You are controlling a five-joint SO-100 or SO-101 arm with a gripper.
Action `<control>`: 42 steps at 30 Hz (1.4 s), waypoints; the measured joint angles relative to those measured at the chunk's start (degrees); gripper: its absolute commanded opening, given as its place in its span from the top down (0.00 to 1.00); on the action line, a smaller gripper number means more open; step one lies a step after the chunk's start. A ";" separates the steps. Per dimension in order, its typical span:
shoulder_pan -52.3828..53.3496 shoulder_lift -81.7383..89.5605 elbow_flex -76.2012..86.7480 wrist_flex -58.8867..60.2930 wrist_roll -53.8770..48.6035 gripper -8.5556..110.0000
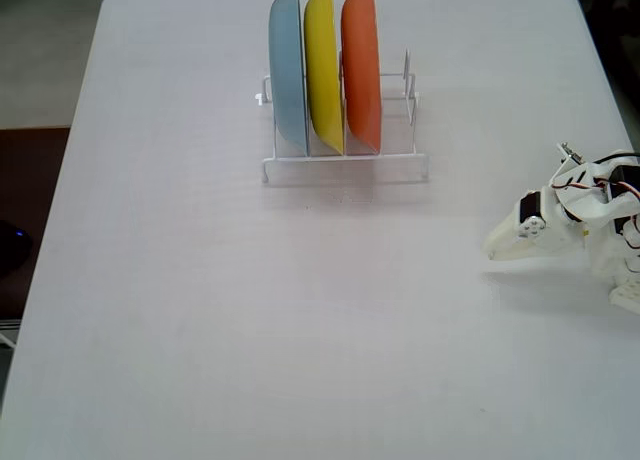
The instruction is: Can you put the plate away?
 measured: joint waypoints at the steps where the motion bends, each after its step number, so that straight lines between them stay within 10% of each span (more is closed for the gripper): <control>1: 0.00 0.00 0.00 0.00 0.00 0.93; 42: 0.97 0.00 0.00 0.00 0.88 0.93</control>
